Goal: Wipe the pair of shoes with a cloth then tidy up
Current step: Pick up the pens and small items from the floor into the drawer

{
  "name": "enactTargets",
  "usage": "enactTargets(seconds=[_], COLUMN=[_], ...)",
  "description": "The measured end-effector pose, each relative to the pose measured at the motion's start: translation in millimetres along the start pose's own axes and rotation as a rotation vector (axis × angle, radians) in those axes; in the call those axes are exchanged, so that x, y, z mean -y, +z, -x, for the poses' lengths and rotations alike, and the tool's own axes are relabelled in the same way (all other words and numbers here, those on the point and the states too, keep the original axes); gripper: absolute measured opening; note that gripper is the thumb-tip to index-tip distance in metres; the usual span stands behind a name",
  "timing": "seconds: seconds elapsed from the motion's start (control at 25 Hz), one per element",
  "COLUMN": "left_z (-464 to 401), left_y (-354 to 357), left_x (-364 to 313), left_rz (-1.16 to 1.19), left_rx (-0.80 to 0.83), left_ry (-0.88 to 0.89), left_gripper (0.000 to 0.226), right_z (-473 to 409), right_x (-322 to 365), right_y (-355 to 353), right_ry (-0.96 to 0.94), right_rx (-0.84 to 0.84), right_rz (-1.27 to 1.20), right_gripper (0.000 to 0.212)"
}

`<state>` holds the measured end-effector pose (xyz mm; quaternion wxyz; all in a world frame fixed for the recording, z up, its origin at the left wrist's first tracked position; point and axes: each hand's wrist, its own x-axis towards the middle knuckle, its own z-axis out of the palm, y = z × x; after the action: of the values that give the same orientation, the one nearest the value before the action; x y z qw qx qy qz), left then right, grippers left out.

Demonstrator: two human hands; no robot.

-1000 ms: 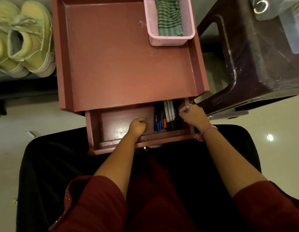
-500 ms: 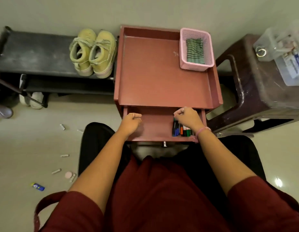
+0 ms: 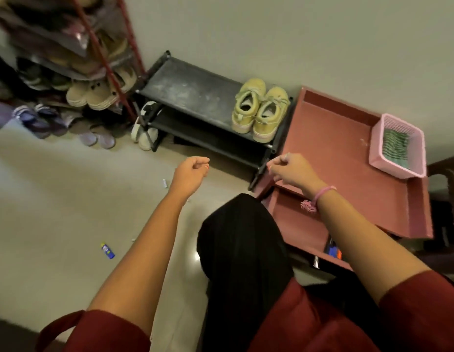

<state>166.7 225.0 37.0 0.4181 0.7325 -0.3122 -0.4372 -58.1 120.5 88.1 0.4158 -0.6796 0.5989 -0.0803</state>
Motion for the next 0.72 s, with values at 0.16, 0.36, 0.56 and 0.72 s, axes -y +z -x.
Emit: enactTargets(seconds=[0.16,0.36,0.56,0.72], left_z=[-9.7,-11.9,-26.5,-52.1], left_y=[-80.1,-140.7,-132.3,-104.1], left_x=[62.5,151.6,243.8,297.7], left_rz=[0.03,0.051,-0.01,-0.05], left_rx=[-0.172,-0.359,-0.411,-0.452], left_ry=[-0.119,-0.308,-0.466,-0.537], left_gripper=[0.022,0.028,0.029,0.028], right_z=[-38.1,-90.9,-145.7,-194.7], right_x=[57.3,90.7,77.9,35.6], right_y=[66.3,155.4,226.6,270.0], right_ry=[-0.05,-0.091,-0.216,-0.402], right_rx=[0.144,0.309,0.569,0.688], right_rz=[0.064,0.229,0.455,0.769], right_gripper=[0.01,0.019,0.016,0.033])
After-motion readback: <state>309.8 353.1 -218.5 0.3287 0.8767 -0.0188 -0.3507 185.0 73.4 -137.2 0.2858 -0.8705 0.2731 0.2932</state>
